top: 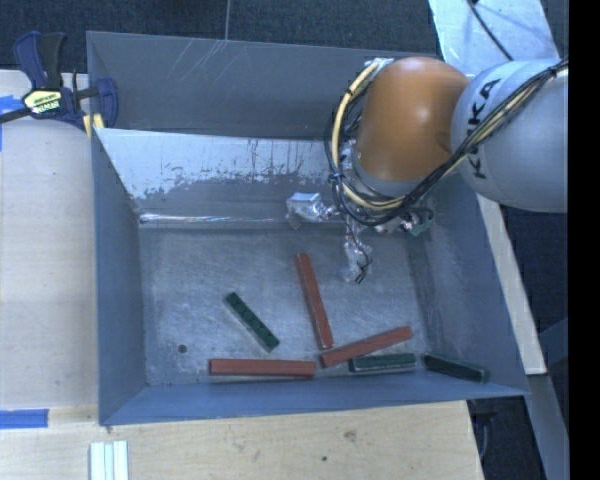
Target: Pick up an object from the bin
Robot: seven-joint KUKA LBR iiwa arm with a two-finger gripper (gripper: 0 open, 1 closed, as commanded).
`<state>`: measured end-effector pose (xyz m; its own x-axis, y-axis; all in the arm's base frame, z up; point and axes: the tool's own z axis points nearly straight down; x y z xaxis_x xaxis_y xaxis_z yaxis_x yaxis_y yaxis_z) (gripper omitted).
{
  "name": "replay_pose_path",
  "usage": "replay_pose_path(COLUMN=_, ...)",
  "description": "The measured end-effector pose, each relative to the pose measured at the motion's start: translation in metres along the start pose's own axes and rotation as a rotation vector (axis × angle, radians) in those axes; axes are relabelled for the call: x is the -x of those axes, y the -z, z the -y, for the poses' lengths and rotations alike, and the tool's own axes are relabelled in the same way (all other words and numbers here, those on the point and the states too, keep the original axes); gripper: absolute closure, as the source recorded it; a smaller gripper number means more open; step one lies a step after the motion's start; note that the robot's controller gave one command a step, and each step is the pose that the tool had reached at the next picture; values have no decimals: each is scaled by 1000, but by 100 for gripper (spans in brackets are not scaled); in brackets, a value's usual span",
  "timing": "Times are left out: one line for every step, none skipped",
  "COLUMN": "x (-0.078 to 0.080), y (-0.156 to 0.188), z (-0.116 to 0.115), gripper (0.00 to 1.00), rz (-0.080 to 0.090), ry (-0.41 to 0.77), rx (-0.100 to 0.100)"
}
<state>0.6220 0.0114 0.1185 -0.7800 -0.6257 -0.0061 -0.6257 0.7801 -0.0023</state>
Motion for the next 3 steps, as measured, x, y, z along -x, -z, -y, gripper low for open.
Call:
replay_pose_path(x=-9, y=-50, z=-41, gripper=0, rz=-6, ry=477, rx=7)
replay_pose_path(x=-8, y=-48, z=-39, gripper=100, rz=-3, ry=474, rx=3)
replay_pose_path(x=29, y=111, z=-40, gripper=100, rz=5, ry=471, rx=-5)
